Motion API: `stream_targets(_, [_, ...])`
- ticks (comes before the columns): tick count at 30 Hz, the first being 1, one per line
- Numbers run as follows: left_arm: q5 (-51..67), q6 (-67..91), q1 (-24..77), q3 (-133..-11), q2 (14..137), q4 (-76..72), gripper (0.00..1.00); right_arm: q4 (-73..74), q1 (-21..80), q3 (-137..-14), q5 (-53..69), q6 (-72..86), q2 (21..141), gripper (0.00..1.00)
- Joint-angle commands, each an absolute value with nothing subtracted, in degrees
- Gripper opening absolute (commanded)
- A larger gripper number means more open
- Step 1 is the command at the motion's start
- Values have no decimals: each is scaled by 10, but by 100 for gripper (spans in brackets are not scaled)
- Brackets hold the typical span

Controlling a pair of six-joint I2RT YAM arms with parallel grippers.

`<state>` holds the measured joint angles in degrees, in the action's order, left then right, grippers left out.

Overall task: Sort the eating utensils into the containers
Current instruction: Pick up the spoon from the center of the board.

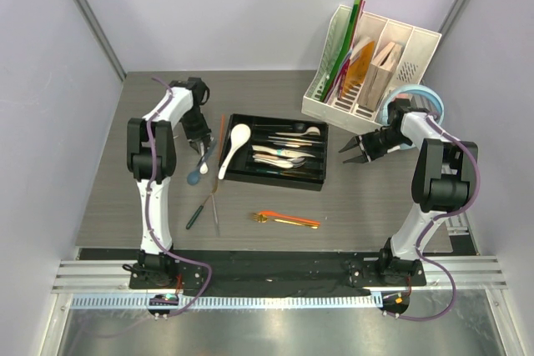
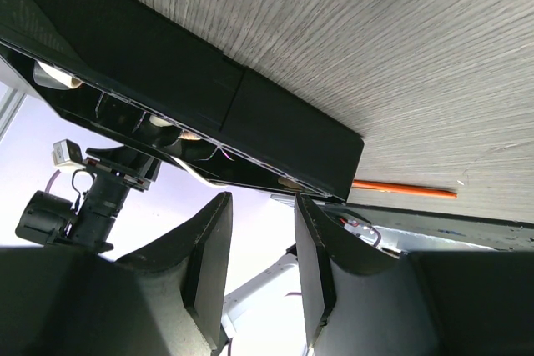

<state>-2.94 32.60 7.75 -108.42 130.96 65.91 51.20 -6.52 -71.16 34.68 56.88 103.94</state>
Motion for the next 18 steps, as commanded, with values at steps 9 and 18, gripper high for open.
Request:
stream_targets(9, [-46,301,73,-971,1288,626,3,512,-63,-729,355,568,1032,41])
stream_targets(18, [-38,293,70,-987,1295,628,0,512,-63,-725,352,568,1027,41])
